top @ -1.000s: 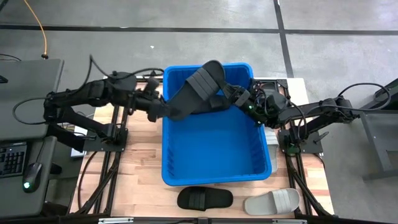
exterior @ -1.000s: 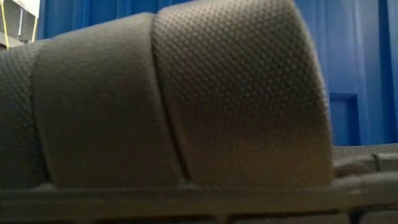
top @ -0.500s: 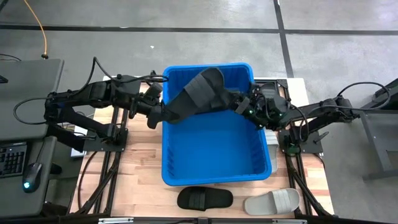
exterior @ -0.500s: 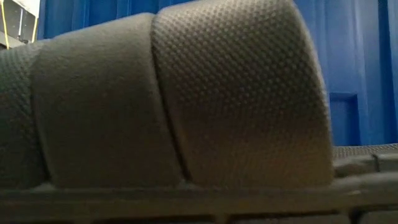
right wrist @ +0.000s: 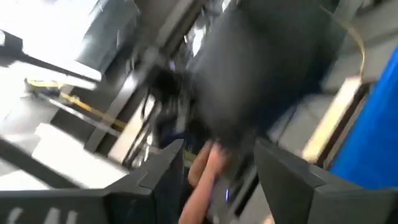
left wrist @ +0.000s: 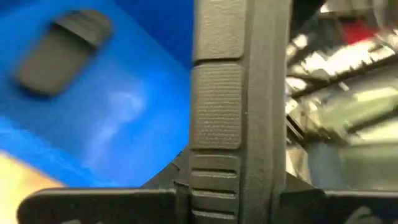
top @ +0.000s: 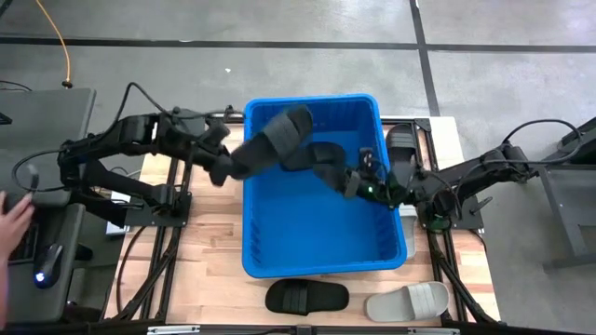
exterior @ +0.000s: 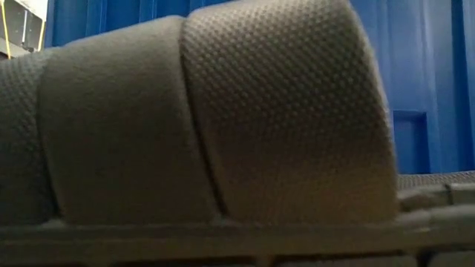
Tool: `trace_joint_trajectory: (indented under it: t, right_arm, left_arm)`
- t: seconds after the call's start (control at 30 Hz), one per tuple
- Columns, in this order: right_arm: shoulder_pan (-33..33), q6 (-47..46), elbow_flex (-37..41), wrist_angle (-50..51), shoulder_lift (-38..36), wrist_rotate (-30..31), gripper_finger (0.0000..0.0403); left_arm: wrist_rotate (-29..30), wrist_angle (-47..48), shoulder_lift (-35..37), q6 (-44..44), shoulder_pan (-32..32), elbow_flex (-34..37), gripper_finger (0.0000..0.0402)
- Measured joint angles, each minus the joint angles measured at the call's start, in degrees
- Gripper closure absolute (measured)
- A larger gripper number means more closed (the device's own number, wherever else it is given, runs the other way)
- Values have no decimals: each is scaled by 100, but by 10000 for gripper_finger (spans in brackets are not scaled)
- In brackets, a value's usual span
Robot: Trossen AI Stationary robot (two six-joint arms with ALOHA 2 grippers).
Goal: Pick and place slides into bin
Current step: Put the black slide into the blue container
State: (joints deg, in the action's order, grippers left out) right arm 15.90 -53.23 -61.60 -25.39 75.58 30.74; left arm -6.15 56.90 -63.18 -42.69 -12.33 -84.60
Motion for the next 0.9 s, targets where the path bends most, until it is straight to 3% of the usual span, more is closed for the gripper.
trace_joint_trajectory:
  t: [0.13, 0.43, 0.73, 0.9]
  right_arm:
    - [258, -345, 0, 189, 5, -104, 204]
    - [573, -110, 0, 138, -163, -301, 202]
    - [590, 224, 0, 159, -231, -96, 202]
    - [595, 227, 0, 160, -231, -96, 201]
  left_arm:
    - [-296, 456, 188, 149, -142, -2, 352]
    - [-1441, 708, 143, 530, -843, -9, 352]
    - [-2931, 211, -949, 787, -1384, -9, 352]
    - [-3258, -142, -1585, 975, -1489, -9, 353]
